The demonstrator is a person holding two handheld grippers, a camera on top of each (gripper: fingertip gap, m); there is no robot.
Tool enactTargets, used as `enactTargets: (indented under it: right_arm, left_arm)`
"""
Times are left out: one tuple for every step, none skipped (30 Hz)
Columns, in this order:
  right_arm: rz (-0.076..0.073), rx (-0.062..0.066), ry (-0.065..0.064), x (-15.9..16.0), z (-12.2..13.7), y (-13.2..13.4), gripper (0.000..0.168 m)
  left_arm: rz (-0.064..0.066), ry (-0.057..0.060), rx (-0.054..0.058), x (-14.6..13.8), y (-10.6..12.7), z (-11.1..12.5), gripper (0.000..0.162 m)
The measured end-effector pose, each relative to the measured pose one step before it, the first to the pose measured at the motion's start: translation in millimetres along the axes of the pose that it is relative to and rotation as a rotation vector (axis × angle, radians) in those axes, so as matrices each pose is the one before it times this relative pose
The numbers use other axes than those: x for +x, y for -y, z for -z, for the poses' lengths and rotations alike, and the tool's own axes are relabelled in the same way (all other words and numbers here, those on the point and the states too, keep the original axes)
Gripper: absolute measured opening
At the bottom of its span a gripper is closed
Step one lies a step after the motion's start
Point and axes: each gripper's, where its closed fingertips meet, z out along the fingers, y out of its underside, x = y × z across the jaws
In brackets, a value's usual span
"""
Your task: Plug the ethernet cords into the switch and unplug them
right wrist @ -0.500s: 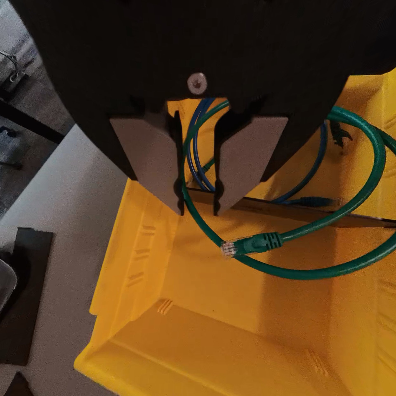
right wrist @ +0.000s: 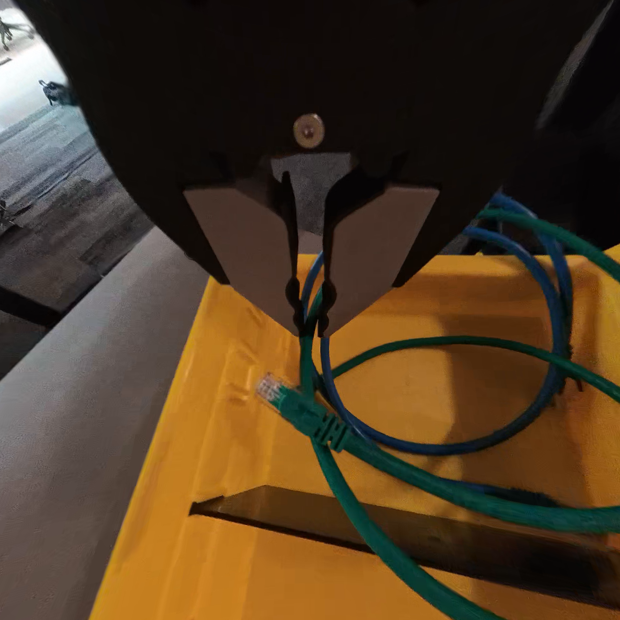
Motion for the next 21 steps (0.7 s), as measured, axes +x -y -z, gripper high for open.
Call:
enactTargets:
  right_arm:
    - [0.0136,-0.0307,-0.0291,-0.03,-12.18,-0.55,0.005]
    - [0.0176,-0.0222,-0.044,1.69,-9.94,0.98,0.005]
    - [0.0192,-0.0138,-0.0532,3.2,-6.38,1.31,0.006]
    - [0.0162,-0.0086,-0.0411,2.75,-2.38,0.69,0.006]
    - [0.0046,0.0042,-0.0217,1.98,1.25,1.05,0.009]
    - [-0.0049,0.0171,-0.0085,2.01,4.49,1.55,0.015]
    - [-0.0055,0.0238,-0.0063,2.78,7.0,1.19,0.023]
    - [-0.003,0.0251,-0.0162,4.71,8.87,0.19,0.027]
    - [-0.0002,0.023,-0.0227,5.66,10.29,-1.22,0.027]
    - [-0.0005,0.027,-0.0216,5.32,11.1,-1.12,0.032]
    - [-0.0048,0.0324,-0.0183,4.61,11.59,-0.81,0.034]
    - [-0.0115,0.0371,-0.0204,4.89,11.92,0.13,0.038]
    - [-0.0148,0.0444,-0.0183,4.24,11.68,1.8,0.043]
    - [-0.015,0.055,-0.0143,3.08,11.3,3.92,0.047]
    - [-0.016,0.0662,-0.019,2.73,11.03,6.22,0.051]
    - [-0.0118,0.0744,-0.0178,0.73,10.36,8.5,0.053]
    - [-0.0038,0.079,-0.0066,-3.16,9.47,10.18,0.053]
    - [0.003,0.0837,0.0033,-7.11,8.68,12.0,0.052]
    - [0.0137,0.085,0.0149,-11.52,7.5,13.83,0.05]
    - [0.0191,0.0793,0.0201,-14.73,5.81,14.66,0.049]
    - [0.0226,0.064,0.034,-18.65,3.65,14.36,0.05]
  left_arm:
    - [-0.0017,-0.0003,-0.0019,0.28,-0.23,0.14,0.026]
    - [-0.0007,0.0,-0.0019,0.05,-0.32,0.04,0.026]
    - [-0.0006,0.0009,-0.0014,-0.08,-0.24,0.3,0.026]
    - [0.0,0.0012,-0.0003,-0.23,-0.13,0.22,0.026]
    - [-0.0001,0.001,0.0007,-0.19,0.01,0.15,0.026]
    - [-0.0001,0.001,0.0013,-0.25,0.23,0.01,0.026]
    - [-0.0001,0.0006,0.0017,-0.08,0.24,-0.22,0.026]
    - [-0.0002,-0.0003,0.0027,-0.07,0.43,-0.19,0.026]
    - [-0.0002,0.0002,0.0017,-0.04,0.23,-0.22,0.026]
    - [-0.0001,0.0015,0.002,-0.38,0.38,-0.15,0.026]
    - [-0.0003,0.0019,0.0026,-0.51,0.37,-0.09,0.026]
    - [-0.0005,0.0022,0.0028,-0.45,0.44,0.1,0.025]
    - [-0.001,0.0017,0.0044,-0.37,0.75,0.39,0.025]
    - [-0.0013,0.0023,0.0038,-0.38,0.62,0.43,0.025]
    - [-0.003,0.0053,0.0049,-0.71,1.0,0.56,0.026]
    - [-0.0039,0.0061,0.0065,-0.72,1.37,0.86,0.026]
    - [-0.0047,0.0078,0.01,-1.01,1.97,1.32,0.026]
    - [-0.0063,0.0132,0.0157,-1.71,3.04,1.84,0.026]
    - [-0.0069,0.0162,0.0199,-2.19,3.66,2.27,0.026]
    - [-0.006,0.019,0.0196,-3.04,3.71,2.45,0.026]
    - [-0.0028,0.0191,0.0195,-3.4,3.68,2.39,0.026]
